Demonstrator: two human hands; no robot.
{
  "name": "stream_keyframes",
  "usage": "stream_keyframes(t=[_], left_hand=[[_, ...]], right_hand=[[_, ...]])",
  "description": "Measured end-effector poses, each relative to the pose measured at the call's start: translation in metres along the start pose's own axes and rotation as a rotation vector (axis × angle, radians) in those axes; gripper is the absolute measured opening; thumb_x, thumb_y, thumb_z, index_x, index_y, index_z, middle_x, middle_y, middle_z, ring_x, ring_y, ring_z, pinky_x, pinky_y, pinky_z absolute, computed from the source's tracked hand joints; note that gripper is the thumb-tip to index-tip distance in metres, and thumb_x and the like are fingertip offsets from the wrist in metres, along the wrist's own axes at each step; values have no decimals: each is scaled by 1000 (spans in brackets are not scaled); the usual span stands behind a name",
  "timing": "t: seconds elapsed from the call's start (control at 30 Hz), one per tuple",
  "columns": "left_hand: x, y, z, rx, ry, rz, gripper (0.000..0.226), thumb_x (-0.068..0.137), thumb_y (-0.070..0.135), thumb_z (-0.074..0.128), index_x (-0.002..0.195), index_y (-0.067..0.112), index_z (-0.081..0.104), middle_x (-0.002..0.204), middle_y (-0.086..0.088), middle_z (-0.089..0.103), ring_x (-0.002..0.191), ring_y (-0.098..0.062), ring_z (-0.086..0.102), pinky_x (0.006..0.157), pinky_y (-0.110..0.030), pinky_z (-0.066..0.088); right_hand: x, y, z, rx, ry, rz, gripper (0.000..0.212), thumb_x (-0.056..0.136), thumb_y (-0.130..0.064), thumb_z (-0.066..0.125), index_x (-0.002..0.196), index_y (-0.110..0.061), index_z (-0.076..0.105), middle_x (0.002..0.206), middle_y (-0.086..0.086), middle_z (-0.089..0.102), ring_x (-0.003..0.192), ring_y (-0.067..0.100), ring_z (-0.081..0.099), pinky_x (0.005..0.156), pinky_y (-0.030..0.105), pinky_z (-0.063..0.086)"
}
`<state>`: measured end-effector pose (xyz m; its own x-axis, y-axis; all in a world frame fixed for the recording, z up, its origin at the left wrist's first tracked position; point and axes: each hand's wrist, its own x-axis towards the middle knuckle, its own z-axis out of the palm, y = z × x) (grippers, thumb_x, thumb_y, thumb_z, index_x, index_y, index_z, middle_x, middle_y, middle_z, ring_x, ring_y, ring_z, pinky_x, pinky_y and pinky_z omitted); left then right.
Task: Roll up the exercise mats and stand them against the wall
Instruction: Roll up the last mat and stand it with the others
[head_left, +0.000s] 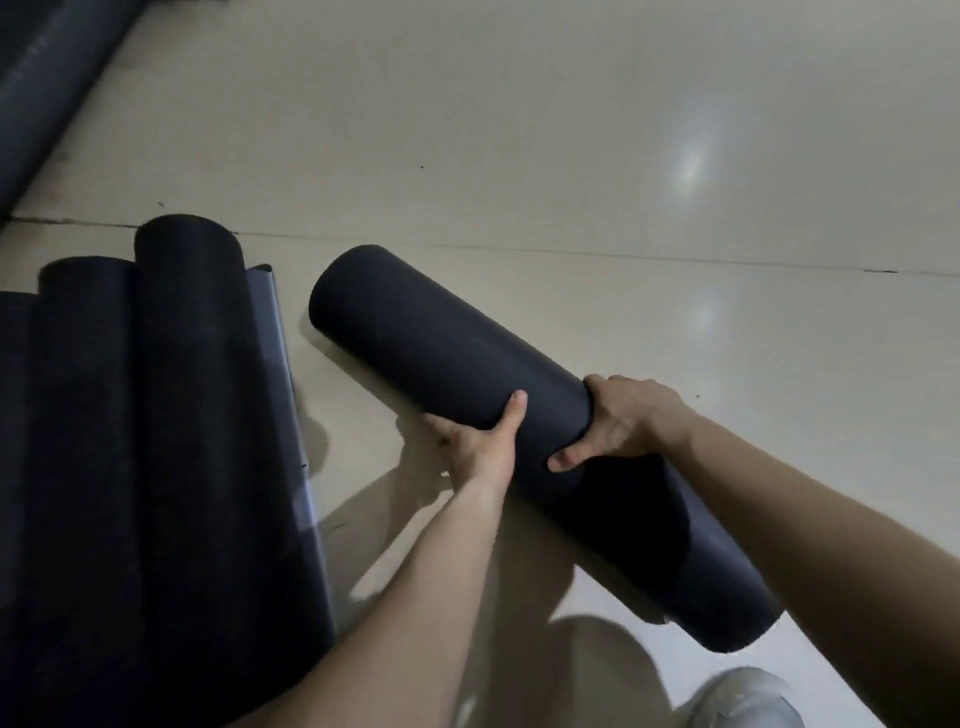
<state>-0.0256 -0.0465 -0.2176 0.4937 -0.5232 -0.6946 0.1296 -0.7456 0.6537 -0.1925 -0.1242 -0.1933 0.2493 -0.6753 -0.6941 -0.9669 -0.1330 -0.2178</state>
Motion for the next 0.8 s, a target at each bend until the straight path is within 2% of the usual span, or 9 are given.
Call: stream_keyframes(t=[0.07, 0.17, 0.27, 0.37, 0.47, 0.53, 0.63, 0.7, 0.8], left_hand=[[-6, -6, -7, 60, 25, 18, 131, 72, 67, 78, 162, 28, -9, 165, -8, 27, 143, -36, 40, 116, -47, 38], [-6, -7, -32, 134, 45, 68, 127, 70, 63, 82, 161, 38, -3, 163, -3, 33, 139, -36, 46, 112, -47, 42], [4, -13, -58, 73, 24, 48, 114, 66, 55, 89, 157, 29, 26, 152, -1, 50, 128, -30, 57, 103, -40, 48], [6, -22, -75, -57, -72, -65, 98, 53, 62, 90, 133, 16, 59, 128, -3, 70, 107, -23, 68, 91, -34, 54], [9, -27, -79, -78, -107, -92, 95, 54, 64, 89, 131, 15, 61, 123, -1, 71, 104, -21, 69, 87, -33, 54], [13, -29, -82, -86, -135, -116, 88, 62, 60, 88, 132, 16, 59, 124, -2, 71, 104, -21, 69, 78, -31, 54], [16, -33, -86, -93, -144, -142, 99, 56, 67, 88, 136, 18, 55, 124, -1, 70, 103, -20, 69, 67, -28, 52], [15, -36, -86, -75, -137, -143, 105, 52, 72, 86, 136, 19, 52, 125, 0, 69, 102, -20, 67, 70, -30, 53], [14, -39, -82, -62, -72, -125, 110, 44, 78, 83, 132, 20, 52, 123, 0, 69, 104, -22, 68, 91, -42, 57]], right_hand=[[-8, -16, 19, 93, 5, 26, 116, 39, -95, 71, 129, -25, 53, 122, -2, 67, 107, 27, 64, 90, 38, 52], [-21, -38, 47, 261, -16, 51, 115, 45, -93, 72, 131, -19, 53, 123, 1, 67, 99, 24, 61, 84, 37, 50], [-26, -42, 67, 427, -54, 26, 117, 42, -96, 64, 132, -23, 56, 122, -2, 69, 105, 23, 66, 93, 39, 54], [-20, -30, 75, 636, -116, 9, 126, 40, -93, 74, 144, -26, 49, 130, 0, 67, 115, 22, 66, 104, 39, 51], [-15, -26, 89, 797, -175, 21, 122, 38, -88, 82, 137, -21, 55, 129, -2, 66, 117, 21, 66, 104, 38, 51], [-11, -30, 101, 962, -232, -15, 110, 42, -77, 91, 129, -15, 64, 122, 0, 75, 112, 22, 72, 106, 44, 53], [-14, -38, 108, 1116, -255, -62, 87, 56, -59, 95, 127, -15, 70, 115, 2, 78, 107, 22, 75, 105, 45, 54], [-16, -41, 107, 1159, -259, -73, 75, 66, -50, 92, 128, -14, 69, 116, 3, 78, 107, 22, 75, 105, 44, 54], [-19, -39, 104, 1174, -312, -62, 73, 72, -50, 88, 130, -11, 67, 117, 5, 78, 108, 23, 75, 105, 43, 54]])
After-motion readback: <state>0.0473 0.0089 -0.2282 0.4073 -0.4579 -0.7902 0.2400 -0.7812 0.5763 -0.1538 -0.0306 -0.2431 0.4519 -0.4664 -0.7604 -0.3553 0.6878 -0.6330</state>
